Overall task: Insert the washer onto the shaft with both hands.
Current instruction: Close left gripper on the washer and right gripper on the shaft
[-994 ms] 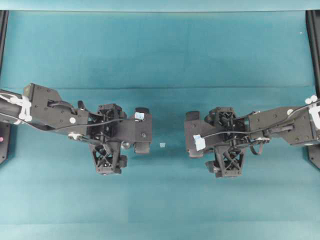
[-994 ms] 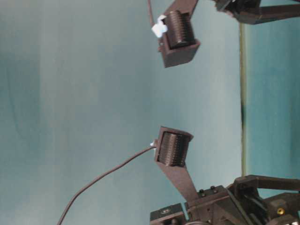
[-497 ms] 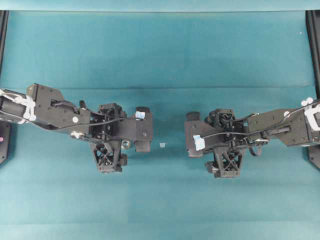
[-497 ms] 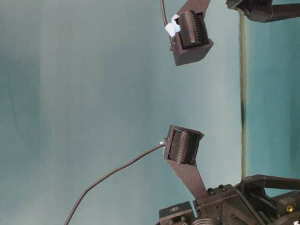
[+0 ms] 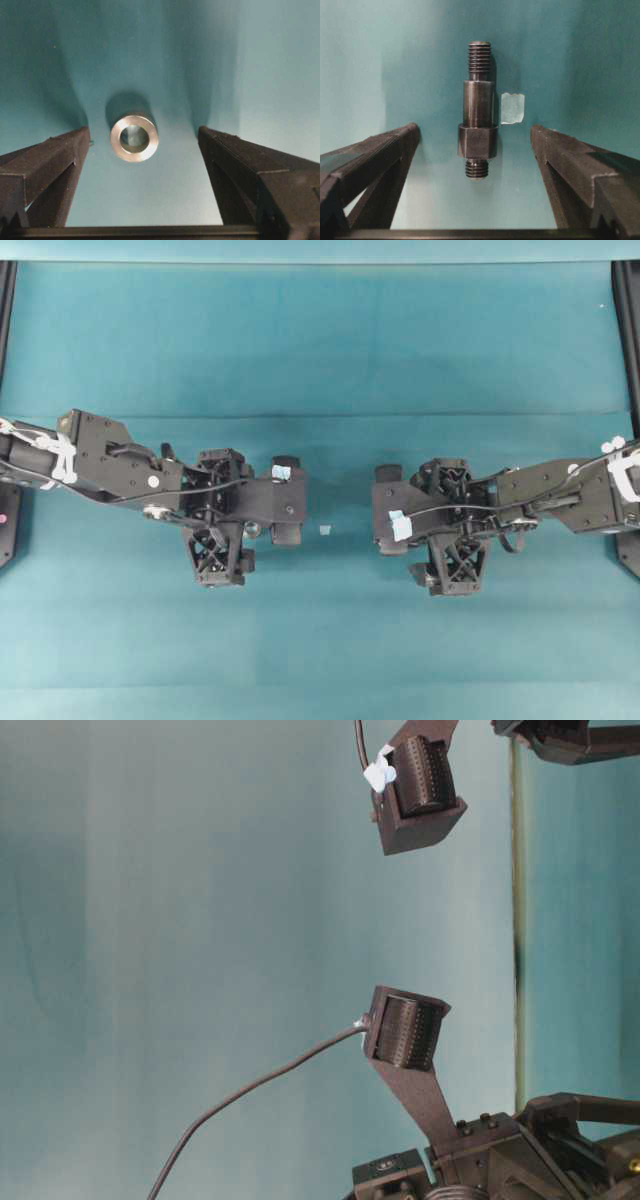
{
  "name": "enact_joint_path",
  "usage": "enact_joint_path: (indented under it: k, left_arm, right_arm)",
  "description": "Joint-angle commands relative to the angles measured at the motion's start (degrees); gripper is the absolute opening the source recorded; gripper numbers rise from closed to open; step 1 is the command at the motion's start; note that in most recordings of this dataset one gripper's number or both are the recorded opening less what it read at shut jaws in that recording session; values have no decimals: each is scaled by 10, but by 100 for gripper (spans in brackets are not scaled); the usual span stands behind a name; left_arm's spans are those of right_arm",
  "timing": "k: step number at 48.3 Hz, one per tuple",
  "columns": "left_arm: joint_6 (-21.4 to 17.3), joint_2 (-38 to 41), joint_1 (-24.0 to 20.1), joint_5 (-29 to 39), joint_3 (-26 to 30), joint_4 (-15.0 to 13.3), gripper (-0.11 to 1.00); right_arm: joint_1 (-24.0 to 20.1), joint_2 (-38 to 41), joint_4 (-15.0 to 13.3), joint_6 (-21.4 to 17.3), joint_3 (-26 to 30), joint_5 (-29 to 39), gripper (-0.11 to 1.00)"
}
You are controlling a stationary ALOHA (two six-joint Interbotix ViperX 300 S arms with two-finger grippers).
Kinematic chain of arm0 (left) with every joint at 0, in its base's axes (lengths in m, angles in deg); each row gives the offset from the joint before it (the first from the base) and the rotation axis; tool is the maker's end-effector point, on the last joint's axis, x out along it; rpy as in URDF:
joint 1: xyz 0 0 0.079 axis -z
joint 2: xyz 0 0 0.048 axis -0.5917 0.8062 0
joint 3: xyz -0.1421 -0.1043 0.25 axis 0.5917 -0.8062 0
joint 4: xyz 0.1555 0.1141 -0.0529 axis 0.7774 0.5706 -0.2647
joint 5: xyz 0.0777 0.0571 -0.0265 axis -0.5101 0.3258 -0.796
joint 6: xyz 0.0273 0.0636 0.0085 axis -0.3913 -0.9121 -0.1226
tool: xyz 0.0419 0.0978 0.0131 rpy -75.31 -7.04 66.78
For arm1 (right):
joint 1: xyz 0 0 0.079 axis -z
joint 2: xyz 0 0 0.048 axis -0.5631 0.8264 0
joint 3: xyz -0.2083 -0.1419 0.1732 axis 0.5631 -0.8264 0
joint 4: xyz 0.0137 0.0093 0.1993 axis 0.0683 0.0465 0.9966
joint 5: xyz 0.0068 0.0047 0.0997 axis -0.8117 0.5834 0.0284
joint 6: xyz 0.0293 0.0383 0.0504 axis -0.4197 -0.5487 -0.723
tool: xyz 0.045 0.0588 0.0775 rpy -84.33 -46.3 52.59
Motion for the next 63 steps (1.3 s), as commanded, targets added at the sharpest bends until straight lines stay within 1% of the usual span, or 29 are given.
enact_joint_path:
  k: [1, 33, 38, 42, 45, 48, 53, 57, 63]
  left_arm:
    - [-2, -4, 1, -4, 4, 3, 94]
    - [-2, -4, 1, -5, 4, 2, 94]
    - [0, -4, 1, -6, 4, 3, 92]
    - [1, -4, 1, -6, 5, 3, 89]
    - [1, -4, 1, -6, 4, 2, 84]
    - [1, -4, 1, -7, 4, 2, 80]
    - [1, -4, 1, -9, 2, 2, 71]
    - [1, -4, 1, -9, 1, 2, 63]
    - [1, -4, 1, -9, 1, 2, 53]
  right_arm:
    - [0, 0, 2, -4, 0, -2, 86]
    - [3, 0, 2, -4, 1, 1, 86]
    - [4, 0, 2, -4, 1, 4, 86]
    - [7, 0, 2, -5, 1, 4, 84]
    - [9, 0, 2, -4, 0, 4, 80]
    - [10, 0, 2, -4, 0, 4, 73]
    - [12, 0, 2, -4, -2, 4, 59]
    - [16, -1, 2, -4, -2, 4, 44]
    - [23, 0, 1, -1, -3, 9, 29]
